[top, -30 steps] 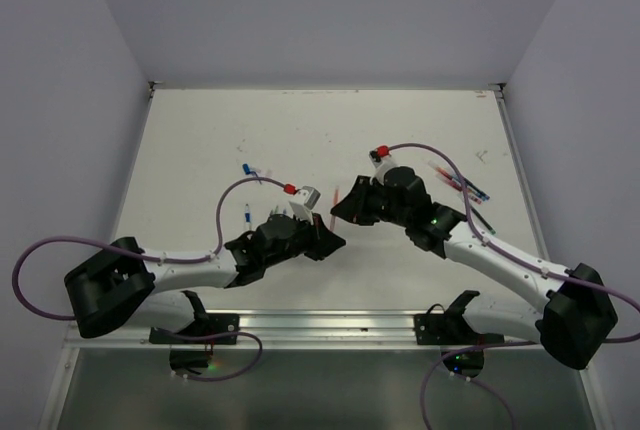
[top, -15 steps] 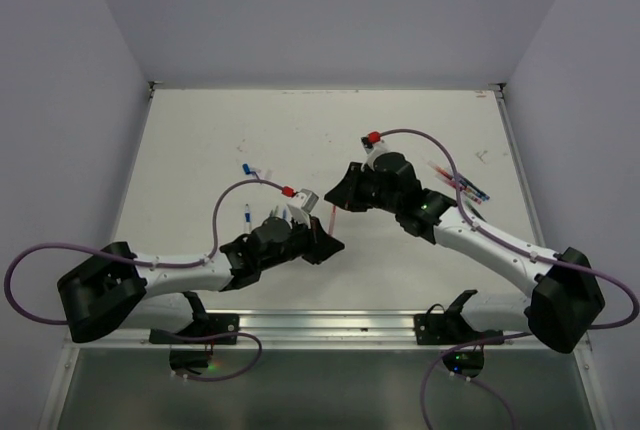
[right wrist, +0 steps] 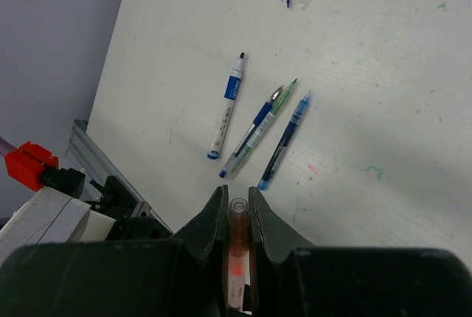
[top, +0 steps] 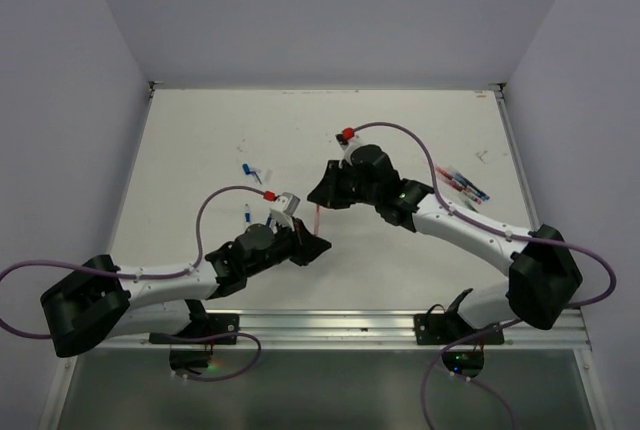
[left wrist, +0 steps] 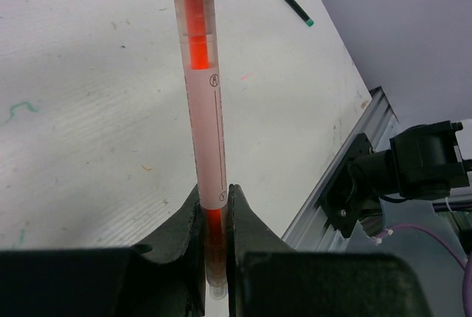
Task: Open the pen caps
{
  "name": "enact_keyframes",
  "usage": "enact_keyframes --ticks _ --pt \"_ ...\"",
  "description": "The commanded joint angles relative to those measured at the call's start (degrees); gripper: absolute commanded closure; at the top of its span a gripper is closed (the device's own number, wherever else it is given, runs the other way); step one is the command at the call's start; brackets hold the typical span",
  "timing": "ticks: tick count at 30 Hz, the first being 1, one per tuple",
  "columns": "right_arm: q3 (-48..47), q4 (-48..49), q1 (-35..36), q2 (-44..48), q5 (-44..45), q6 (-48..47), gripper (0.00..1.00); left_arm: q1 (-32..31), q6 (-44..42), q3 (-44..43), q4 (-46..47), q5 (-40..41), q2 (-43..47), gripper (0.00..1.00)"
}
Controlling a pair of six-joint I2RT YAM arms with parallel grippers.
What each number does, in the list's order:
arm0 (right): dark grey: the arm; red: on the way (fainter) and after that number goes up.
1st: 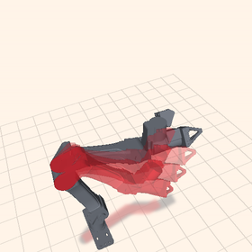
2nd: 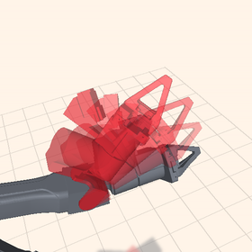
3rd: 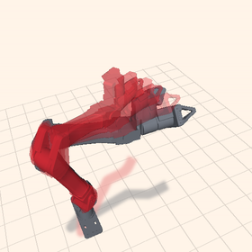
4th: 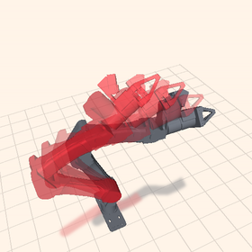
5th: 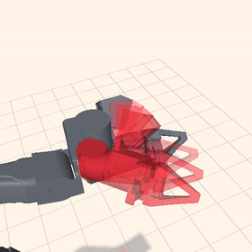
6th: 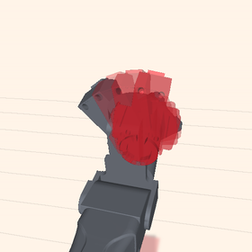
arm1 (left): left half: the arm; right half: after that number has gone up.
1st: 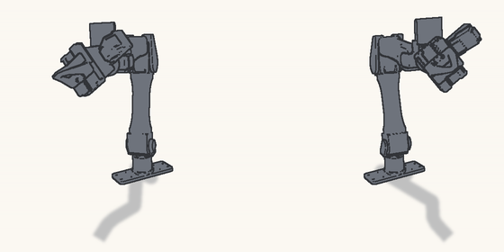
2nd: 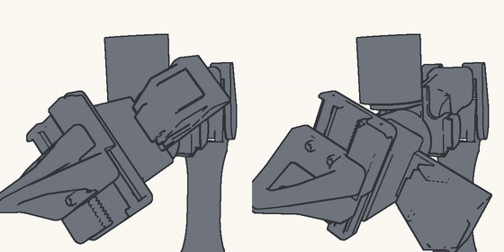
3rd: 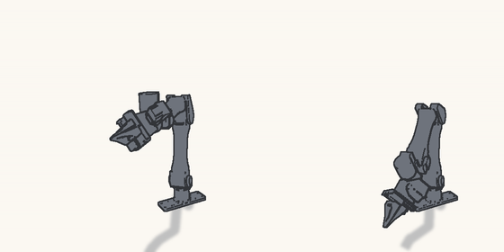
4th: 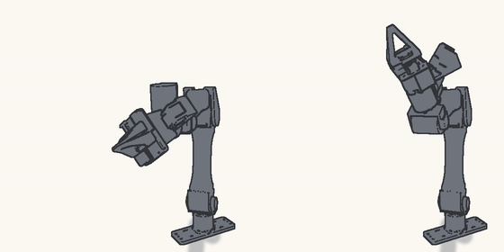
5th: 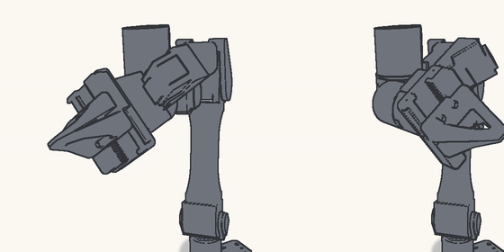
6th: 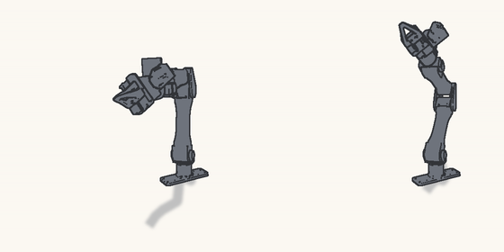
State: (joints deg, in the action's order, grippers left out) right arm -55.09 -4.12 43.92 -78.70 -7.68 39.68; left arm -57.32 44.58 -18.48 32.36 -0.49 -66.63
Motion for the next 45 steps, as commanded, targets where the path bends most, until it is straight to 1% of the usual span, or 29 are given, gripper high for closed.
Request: enact_keyframes --ticks 1,2,4,8,10,11,12,13,14,15,16,17,19,20,21,22,23,24,25,26,27,29,32,35,39,45 --pt "-7.6 9.0 -2.2 -5.1 8.4 -5.6 1.00 -1.4 -0.7 3.6 3.7 -5.7 5.1 1.00" --pt "-9.2 8.9 -2.3 -8.1 9.5 -6.7 1.00 -1.4 -0.2 4.2 2.7 -5.6 7.2 1.00" --pt "-13.8 8.3 -2.6 -10.5 11.5 -6.4 1.00 -1.4 0.7 5.6 0.4 -3.5 9.7 1.00" --pt "-18.6 11.4 -6.0 -17.0 8.6 -2.8 1.00 -1.5 2.2 7.7 -6.3 -0.3 17.0 1.00" --pt "-22.0 12.5 -6.6 -19.6 8.0 -1.5 1.00 -1.5 3.1 8.6 -9.9 0.3 19.9 1.00" --pt "-22.0 12.6 -6.6 -20.7 7.9 -1.4 1.00 -1.5 3.1 8.6 -9.9 0.3 20.0 1.00" --pt "-24.2 12.1 -6.8 -21.8 7.9 -1.1 1.00 -1.5 3.3 9.1 -12.3 2.1 22.1 1.00" --pt "-25.6 11.2 -6.9 -23.0 6.2 -1.1 1.00 -1.5 4.2 9.3 -13.4 2.6 23.1 1.00" --pt "-27.2 8.4 -7.2 -26.3 5.1 -1.0 1.00 -1.5 4.6 9.5 -16.3 3.4 25.4 1.00" --pt "-31.2 6.9 -7.3 -28.1 2.2 -1.2 1.00 -1.5 6.2 9.3 -18.5 5.9 26.5 1.00" --pt "-33.1 5.2 -7.4 -30.1 1.4 -2.2 1.00 -1.5 7.2 8.7 -20.8 7.8 27.5 1.00" --pt "-35.8 2.0 -7.4 -32.9 1.1 -2.8 1.00 -1.5 8.3 7.9 -26.6 12.0 29.4 1.00" --pt "-36.8 1.3 -7.4 -35.3 0.3 -3.4 1.00 -1.5 9.6 3.6 -32.2 16.6 30.9 1.00" --pt "-37.3 0.4 -7.4 -36.3 0.0 -3.7 1.00 -1.5 9.2 1.7 -38.6 20.9 31.8 1.00" --pt "-38.3 0.3 -7.4 -38.4 -0.3 -4.1 1.00 -1.5 7.9 -2.7 -41.2 23.3 31.9 1.00" --pt "-38.7 0.3 -7.4 -39.6 -0.8 -4.6 1.00 -1.5 7.2 -4.9 -43.6 25.7 31.8 1.00" --pt "-39.2 1.2 -7.4 -40.9 -2.2 -4.8 1.00 -1.5 6.8 -7.2 -48.9 28.1 30.8 1.00" --pt "-40.0 1.7 -7.4 -41.9 -3.1 -4.9 1.00 -1.4 6.8 -12.4 -52.1 33.3 29.7 1.00" --pt "-40.7 2.0 -7.4 -44.3 -4.1 -5.1 1.00 -1.4 6.9 -15.2 -55.1 36.0 28.6 1.00" --pt "-42.2 2.1 -7.4 -45.3 -4.8 -5.4 1.00 -1.4 6.9 -20.0 -60.3 40.3 26.1 1.00" --pt "-42.9 1.9 -7.4 -46.3 -5.1 -5.7 1.00 -1.5 6.9 -21.9 -62.0 42.0 25.2 1.00" --pt "-44.1 1.7 -7.4 -48.7 -5.5 -5.9 1.00 -1.5 6.5 -24.7 -64.7 44.7 23.3 1.00" --pt "-48.2 0.2 -7.4 -52.4 -6.2 -6.3 1.00 -1.4 6.6 -27.4 -65.8 45.7 22.7 1.00" --pt "-49.8 -0.5 -7.4 -55.3 -7.3 -5.4 1.00 -1.5 9.8 -26.4 -66.3 45.0 23.4 1.00" --pt "-46.4 2.1 -6.8 -55.4 -7.1 -4.1 1.00 -1.5 14.3 -23.9 -65.9 44.3 24.6 1.00" --pt "-45.5 1.4 -5.7 -55.6 -6.6 -5.1 0.94 -1.5 15.5 -21.8 -65.8 41.5 25.8 1.00"
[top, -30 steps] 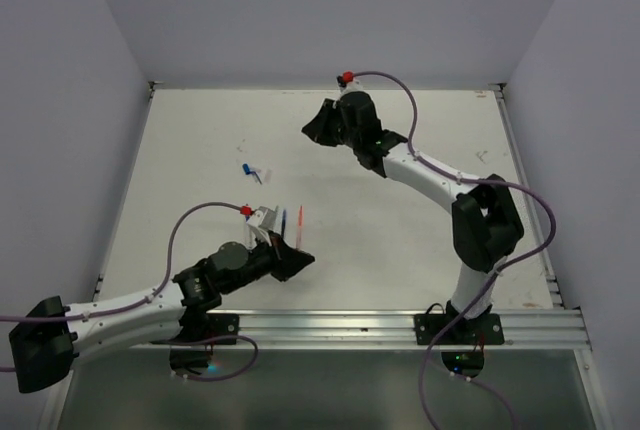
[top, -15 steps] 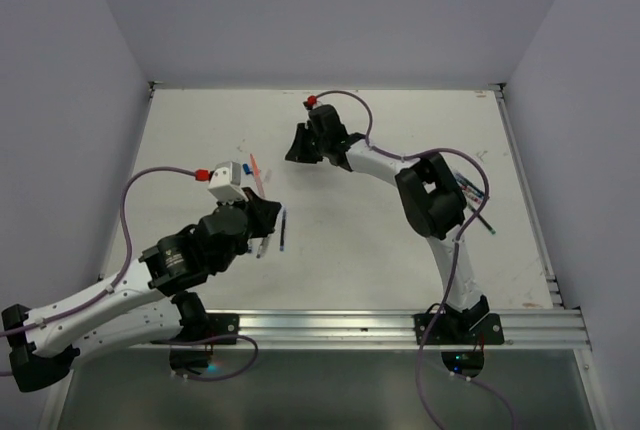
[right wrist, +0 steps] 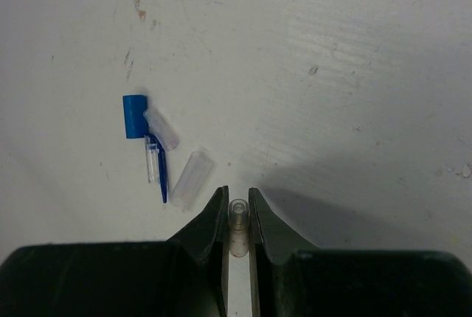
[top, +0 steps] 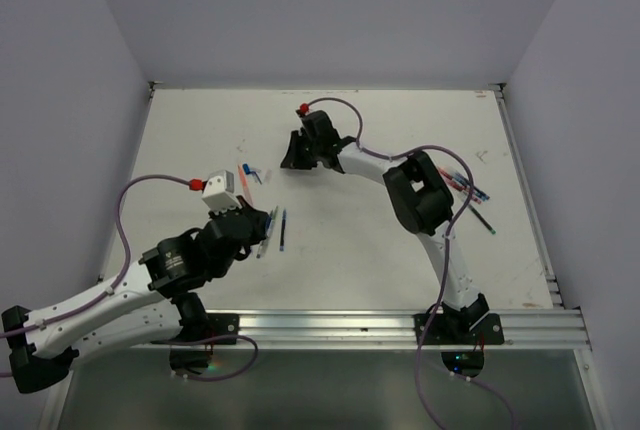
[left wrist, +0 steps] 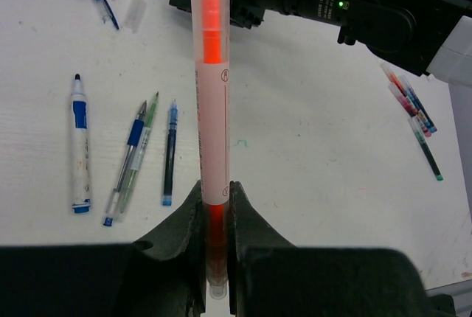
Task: Open the pen caps
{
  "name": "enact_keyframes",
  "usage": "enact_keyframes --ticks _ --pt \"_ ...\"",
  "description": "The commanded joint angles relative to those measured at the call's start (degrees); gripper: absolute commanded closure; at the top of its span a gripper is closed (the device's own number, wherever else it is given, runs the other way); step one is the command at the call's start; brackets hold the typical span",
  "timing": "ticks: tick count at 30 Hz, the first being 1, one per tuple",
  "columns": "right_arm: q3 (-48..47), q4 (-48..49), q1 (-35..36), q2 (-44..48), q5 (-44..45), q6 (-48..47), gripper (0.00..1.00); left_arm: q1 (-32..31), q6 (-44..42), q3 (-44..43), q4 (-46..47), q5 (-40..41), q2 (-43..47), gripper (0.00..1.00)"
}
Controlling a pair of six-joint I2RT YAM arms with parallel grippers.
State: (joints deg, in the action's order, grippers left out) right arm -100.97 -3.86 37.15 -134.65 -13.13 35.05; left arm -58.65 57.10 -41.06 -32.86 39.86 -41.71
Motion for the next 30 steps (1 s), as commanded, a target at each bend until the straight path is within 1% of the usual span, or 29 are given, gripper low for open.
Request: enact_keyframes --ticks 1,3,4,12,13,16,19,23,27,30 --pt "0.4 1.0 1.5 0.4 -0.9 -0.3 0.93 -0.1 2.8 1.0 -0.5 1.0 1.3 1.00" --pt "0.3 1.0 2.1 0.4 -0.8 0.0 0.91 -0.1 2.9 1.5 -0.8 0.5 1.8 1.00" --pt "0.2 0.9 2.2 0.0 -0.8 0.4 0.88 -0.1 2.9 1.6 -0.9 0.2 2.1 1.00" --pt "-1.3 -0.1 4.0 -0.1 2.4 1.2 0.72 -0.1 0.4 1.9 -1.0 -2.9 3.8 1.00" --pt "-1.3 -0.3 4.0 0.2 2.8 1.2 0.67 -0.1 0.2 2.0 -0.3 -3.5 3.8 1.00" --pt "-1.3 -0.8 4.1 1.1 4.2 0.7 0.63 -0.1 -1.0 3.8 2.6 -6.5 3.6 1.00" --pt "-1.6 -2.0 4.1 1.5 5.3 -0.1 0.60 -0.1 -1.7 4.9 4.1 -8.4 2.7 1.00" --pt "-2.4 -3.9 4.1 1.9 5.9 -1.0 0.58 -0.1 -2.3 5.7 6.7 -9.8 1.6 1.00" --pt "-3.8 -5.2 4.0 1.0 4.5 -0.7 0.58 -0.1 -2.9 5.6 7.1 -10.3 1.6 1.00" --pt "-3.3 -3.6 3.9 0.5 1.9 0.5 0.58 -0.1 -2.4 6.1 6.9 -10.3 2.8 1.00"
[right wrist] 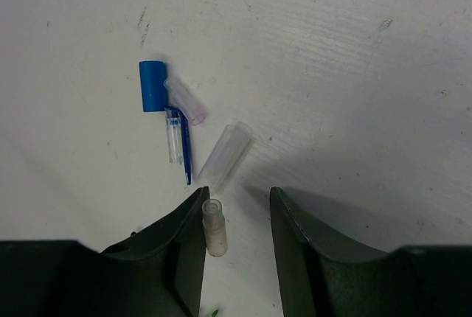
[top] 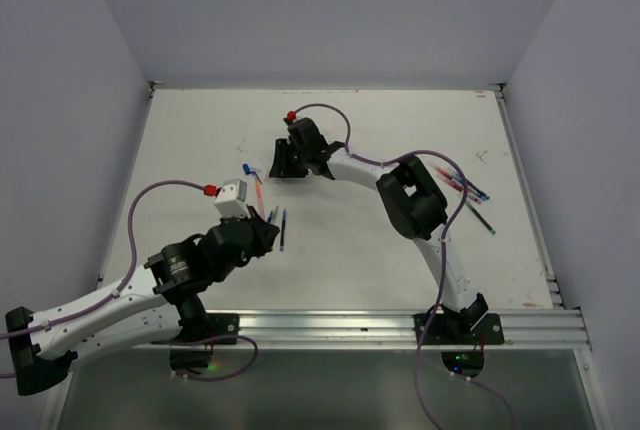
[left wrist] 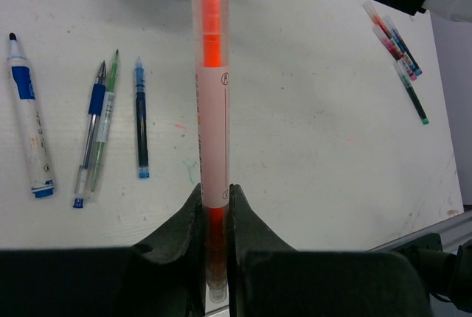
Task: Open the pen caps
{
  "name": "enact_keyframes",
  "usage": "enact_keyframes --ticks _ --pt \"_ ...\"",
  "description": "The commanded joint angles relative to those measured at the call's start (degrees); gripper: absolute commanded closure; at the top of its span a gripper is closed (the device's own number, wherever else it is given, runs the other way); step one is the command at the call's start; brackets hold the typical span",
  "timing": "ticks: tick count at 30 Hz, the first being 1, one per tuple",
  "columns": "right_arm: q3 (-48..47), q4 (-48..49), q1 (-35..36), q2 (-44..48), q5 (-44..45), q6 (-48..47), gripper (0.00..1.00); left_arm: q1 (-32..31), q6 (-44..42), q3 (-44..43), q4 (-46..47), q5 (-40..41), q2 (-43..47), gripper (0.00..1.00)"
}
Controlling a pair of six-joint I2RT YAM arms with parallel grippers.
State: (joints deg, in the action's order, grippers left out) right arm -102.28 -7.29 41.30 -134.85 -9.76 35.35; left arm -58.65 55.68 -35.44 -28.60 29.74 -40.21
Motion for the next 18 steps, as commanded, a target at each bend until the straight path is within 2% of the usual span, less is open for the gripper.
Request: enact_keyframes --ticks 1,4,7,11,12,16,18 --pt "-2.0 0.0 -0.3 0.3 -2.3 1.1 0.58 -0.1 -0.8 0.7 2.7 -0.3 2.1 1.00" --pt "-0.6 4.0 -0.9 -0.5 -7.5 4.7 0.58 -0.1 -0.2 1.4 2.1 -0.1 3.5 1.00" --pt "0.2 5.6 -1.3 -1.6 -8.7 6.9 0.59 -0.1 0.4 1.8 1.1 0.4 5.1 1.00" --pt "2.0 6.3 -1.2 -1.0 -7.3 6.7 0.74 -0.1 0.2 1.6 0.7 0.4 5.5 1.00" --pt "2.5 6.1 -1.2 -0.7 -6.2 6.0 0.81 -0.1 0.1 1.6 0.7 0.4 5.4 1.00" --pt "3.8 5.4 -1.1 0.2 -4.6 5.1 0.86 -0.1 0.1 2.0 1.4 0.1 5.0 1.00" --pt "2.9 4.0 -1.1 -0.3 -4.7 4.6 0.92 -0.1 0.1 2.2 1.9 -0.3 4.8 1.00"
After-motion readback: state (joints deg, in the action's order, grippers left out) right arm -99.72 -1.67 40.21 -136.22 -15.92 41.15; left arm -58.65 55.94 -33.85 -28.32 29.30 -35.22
